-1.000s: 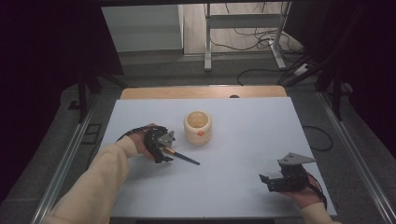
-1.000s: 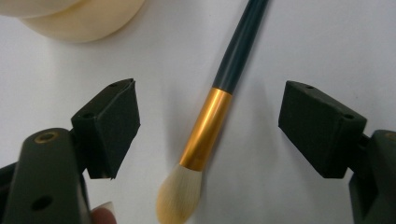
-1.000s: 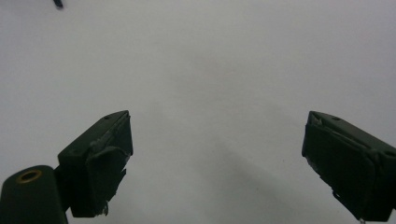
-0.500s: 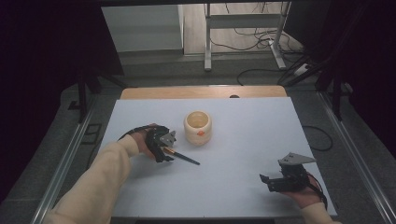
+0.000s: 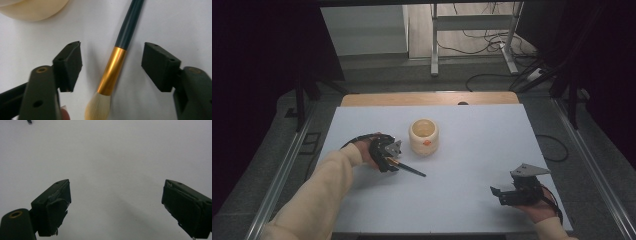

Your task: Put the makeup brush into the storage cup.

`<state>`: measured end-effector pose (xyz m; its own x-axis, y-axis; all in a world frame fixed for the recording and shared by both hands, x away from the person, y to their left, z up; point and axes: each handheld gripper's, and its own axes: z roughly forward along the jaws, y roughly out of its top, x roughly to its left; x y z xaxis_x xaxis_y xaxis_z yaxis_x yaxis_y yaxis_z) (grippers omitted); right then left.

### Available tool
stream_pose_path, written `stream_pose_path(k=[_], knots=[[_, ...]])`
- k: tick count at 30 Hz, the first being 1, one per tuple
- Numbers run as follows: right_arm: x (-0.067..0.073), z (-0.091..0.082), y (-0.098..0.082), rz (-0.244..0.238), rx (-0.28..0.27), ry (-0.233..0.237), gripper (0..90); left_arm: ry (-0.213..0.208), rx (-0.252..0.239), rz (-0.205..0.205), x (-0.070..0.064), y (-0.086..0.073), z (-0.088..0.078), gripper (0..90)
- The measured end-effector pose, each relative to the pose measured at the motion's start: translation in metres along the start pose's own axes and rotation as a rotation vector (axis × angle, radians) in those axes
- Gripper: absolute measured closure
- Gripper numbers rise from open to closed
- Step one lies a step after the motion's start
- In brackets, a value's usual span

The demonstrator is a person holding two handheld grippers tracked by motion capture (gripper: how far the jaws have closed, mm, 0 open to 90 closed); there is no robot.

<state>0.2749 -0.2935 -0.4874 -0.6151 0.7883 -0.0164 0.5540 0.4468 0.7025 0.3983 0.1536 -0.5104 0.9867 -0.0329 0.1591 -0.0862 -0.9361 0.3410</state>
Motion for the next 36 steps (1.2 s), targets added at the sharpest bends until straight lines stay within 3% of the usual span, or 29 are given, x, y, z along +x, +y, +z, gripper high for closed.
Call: stream_pose_path(k=[11, 17, 26, 36], knots=[[-0.001, 0.000, 0.000, 0.003, -0.003, -0.002, 9.0, -0.054, 0.018, 0.043, 0.008, 0.004, 0.001, 53.9], [-0.001, 0.000, 0.000, 0.004, -0.003, -0.003, 9.0, -0.101, 0.017, 0.023, 0.011, 0.003, 0.002, 62.0], [-0.001, -0.001, 0.000, 0.004, -0.006, -0.002, 9.1, -0.147, 0.007, 0.052, 0.013, 0.002, 0.002, 75.7], [-0.001, -0.002, 0.001, 0.002, -0.009, 0.002, 9.2, -0.160, -0.008, 0.079, 0.013, 0.001, 0.002, 77.4]])
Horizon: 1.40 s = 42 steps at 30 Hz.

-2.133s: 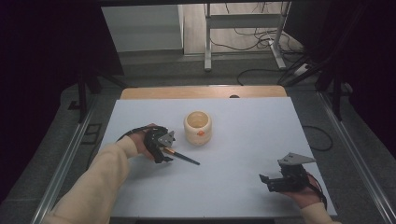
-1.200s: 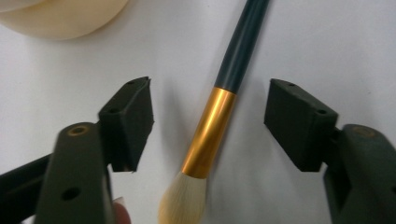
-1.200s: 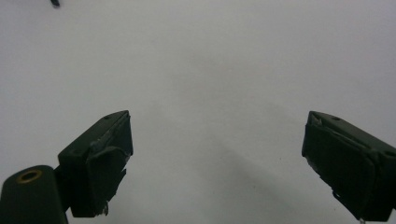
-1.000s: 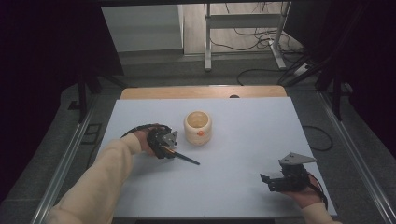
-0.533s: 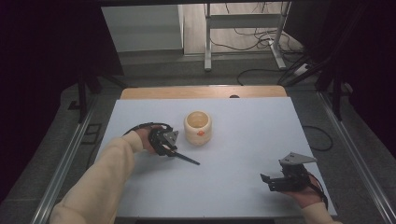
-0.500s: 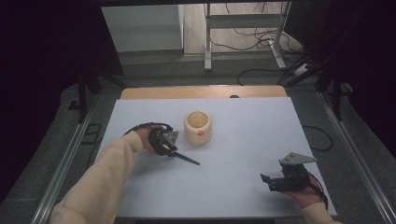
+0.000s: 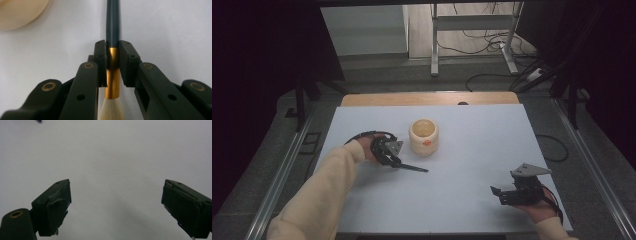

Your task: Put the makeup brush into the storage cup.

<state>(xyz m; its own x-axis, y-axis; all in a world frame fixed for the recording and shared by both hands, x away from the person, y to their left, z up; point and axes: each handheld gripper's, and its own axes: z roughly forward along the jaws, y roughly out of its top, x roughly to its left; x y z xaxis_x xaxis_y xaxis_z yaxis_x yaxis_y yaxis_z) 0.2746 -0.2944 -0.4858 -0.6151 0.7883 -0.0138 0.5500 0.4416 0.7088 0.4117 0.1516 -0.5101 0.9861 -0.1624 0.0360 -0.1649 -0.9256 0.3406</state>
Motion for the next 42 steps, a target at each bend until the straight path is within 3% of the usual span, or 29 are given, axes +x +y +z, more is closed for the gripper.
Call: stream_pose_path(k=[29, 42], knots=[[0.000, -0.001, 0.001, 0.001, -0.012, -0.004, 9.5, 0.026, -0.008, -0.005, -0.004, 0.001, -0.013, 77.9], [0.000, -0.001, 0.001, 0.000, -0.011, -0.003, 9.5, 0.021, 0.089, -0.026, -0.003, 0.009, -0.001, 75.9]])
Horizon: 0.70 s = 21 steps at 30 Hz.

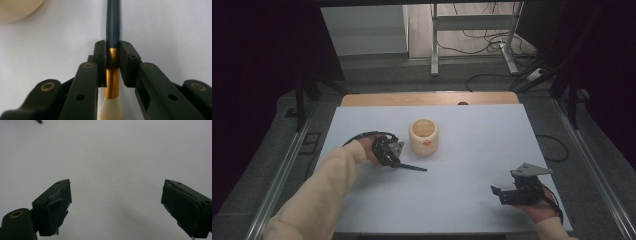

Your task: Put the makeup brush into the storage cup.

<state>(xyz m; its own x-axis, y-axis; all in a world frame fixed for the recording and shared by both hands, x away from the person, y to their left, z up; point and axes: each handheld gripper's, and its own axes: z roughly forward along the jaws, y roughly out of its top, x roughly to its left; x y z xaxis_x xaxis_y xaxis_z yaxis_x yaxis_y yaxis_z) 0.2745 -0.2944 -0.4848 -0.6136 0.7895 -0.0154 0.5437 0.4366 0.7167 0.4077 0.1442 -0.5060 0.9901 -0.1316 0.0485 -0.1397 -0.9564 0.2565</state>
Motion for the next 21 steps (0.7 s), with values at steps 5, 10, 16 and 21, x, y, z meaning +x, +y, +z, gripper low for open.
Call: stream_pose_path(k=[5, 10, 16, 21], knots=[[0.0007, 0.0002, 0.0003, -0.002, 0.000, 0.000, 9.6, 0.030, 0.043, -0.027, 0.0008, 0.0063, 0.0006, 63.0], [0.0009, 0.0001, 0.0005, -0.001, -0.001, 0.001, 9.5, -0.020, 0.045, -0.009, 0.0012, 0.0066, 0.0010, 75.1], [0.0009, -0.0005, 0.0007, -0.002, -0.001, 0.002, 9.5, -0.042, 0.027, -0.011, 0.0044, 0.0040, 0.0006, 78.3], [0.0000, -0.0012, 0.0004, 0.002, -0.005, 0.000, 9.6, -0.054, 0.024, -0.003, 0.0016, 0.0069, -0.0011, 78.4]])
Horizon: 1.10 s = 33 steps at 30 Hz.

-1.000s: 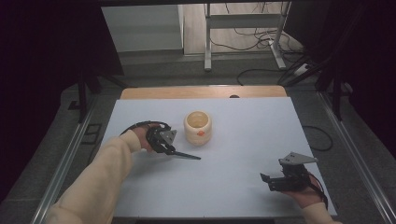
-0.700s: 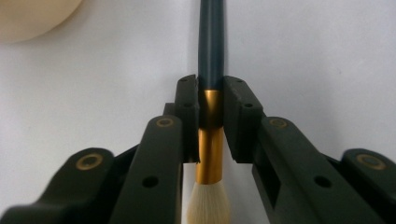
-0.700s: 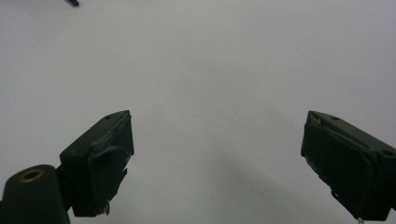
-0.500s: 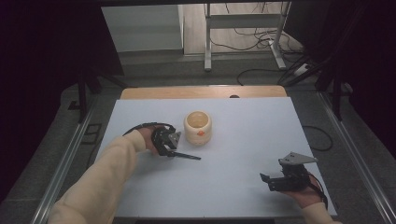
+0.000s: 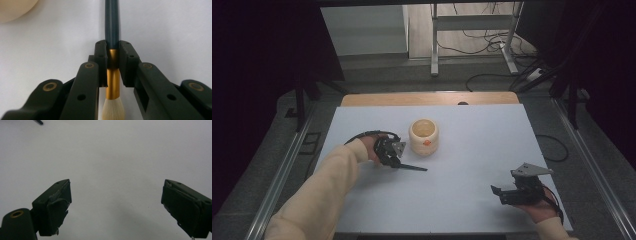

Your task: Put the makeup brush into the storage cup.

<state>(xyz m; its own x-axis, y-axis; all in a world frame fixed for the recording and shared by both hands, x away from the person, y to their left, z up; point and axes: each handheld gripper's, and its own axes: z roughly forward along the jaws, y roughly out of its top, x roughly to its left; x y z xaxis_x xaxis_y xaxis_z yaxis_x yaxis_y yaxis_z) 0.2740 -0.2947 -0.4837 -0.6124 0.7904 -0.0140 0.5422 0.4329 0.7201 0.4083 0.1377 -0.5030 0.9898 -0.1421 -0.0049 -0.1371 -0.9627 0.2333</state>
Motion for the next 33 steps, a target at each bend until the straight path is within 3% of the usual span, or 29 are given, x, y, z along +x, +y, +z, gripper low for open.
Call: stream_pose_path(k=[6, 15, 20, 33], knots=[[0.001, -0.001, 0.001, -0.002, -0.002, 0.001, 9.6, 0.010, -0.032, 0.008, -0.004, 0.002, -0.011, 78.4], [0.002, -0.001, 0.001, -0.003, -0.005, -0.002, 9.6, 0.056, -0.074, -0.019, -0.014, -0.007, -0.036, 78.4], [0.003, -0.001, 0.002, -0.004, -0.008, -0.002, 9.7, 0.069, -0.076, -0.039, -0.023, -0.009, -0.047, 78.4], [0.005, -0.001, 0.003, -0.006, -0.008, -0.002, 9.6, 0.104, -0.067, -0.019, -0.046, 0.003, -0.064, 78.4]])
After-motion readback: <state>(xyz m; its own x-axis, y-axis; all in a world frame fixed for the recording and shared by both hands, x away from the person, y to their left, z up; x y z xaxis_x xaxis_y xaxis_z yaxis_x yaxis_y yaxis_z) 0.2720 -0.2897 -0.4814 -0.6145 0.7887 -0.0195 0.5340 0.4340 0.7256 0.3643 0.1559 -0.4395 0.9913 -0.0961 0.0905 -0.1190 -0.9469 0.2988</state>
